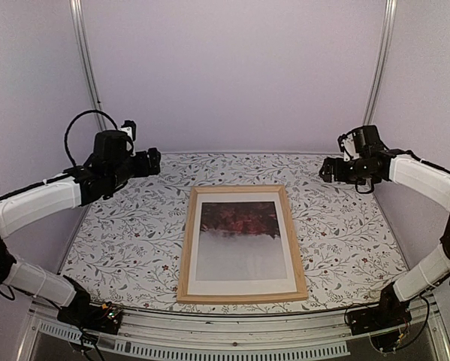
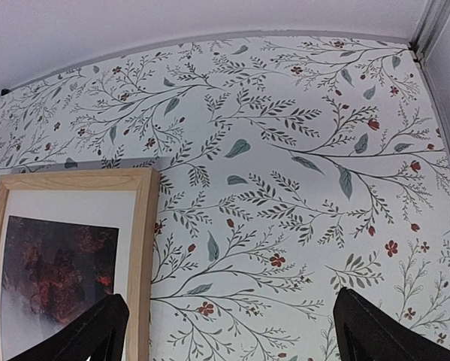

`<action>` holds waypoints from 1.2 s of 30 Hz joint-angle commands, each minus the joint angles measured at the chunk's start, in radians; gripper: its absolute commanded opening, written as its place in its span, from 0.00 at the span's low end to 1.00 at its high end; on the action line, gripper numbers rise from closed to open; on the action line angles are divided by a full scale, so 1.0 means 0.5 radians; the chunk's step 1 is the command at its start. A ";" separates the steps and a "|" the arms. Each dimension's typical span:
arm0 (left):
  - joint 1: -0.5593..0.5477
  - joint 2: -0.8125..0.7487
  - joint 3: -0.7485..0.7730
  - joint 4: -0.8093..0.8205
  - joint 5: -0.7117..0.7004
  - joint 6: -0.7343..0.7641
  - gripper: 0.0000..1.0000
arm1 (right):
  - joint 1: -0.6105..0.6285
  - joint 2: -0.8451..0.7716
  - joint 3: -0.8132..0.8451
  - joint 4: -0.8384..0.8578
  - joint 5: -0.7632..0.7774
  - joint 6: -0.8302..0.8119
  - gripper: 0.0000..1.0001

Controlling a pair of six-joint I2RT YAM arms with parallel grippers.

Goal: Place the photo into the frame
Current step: Reset both arms

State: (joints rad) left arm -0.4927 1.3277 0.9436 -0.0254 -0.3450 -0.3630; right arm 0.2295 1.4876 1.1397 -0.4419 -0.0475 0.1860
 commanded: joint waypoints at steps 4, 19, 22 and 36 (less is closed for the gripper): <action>-0.024 -0.328 -0.051 -0.145 -0.291 0.292 1.00 | 0.011 -0.276 -0.230 0.209 0.420 -0.021 0.99; -0.019 -0.846 -0.370 -0.202 -0.349 0.172 1.00 | 0.011 -0.634 -0.440 0.271 0.448 0.054 0.99; -0.019 -1.014 -0.515 -0.039 -0.209 0.178 1.00 | 0.012 -0.764 -0.557 0.359 0.402 0.026 0.99; -0.020 -1.068 -0.626 0.077 -0.194 0.136 1.00 | 0.011 -0.986 -0.675 0.484 0.305 -0.015 0.99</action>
State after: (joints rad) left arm -0.4953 0.7803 0.6197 -0.0116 -0.4511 -0.2821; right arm 0.2295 0.9993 0.8066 -0.2359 0.1234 0.1932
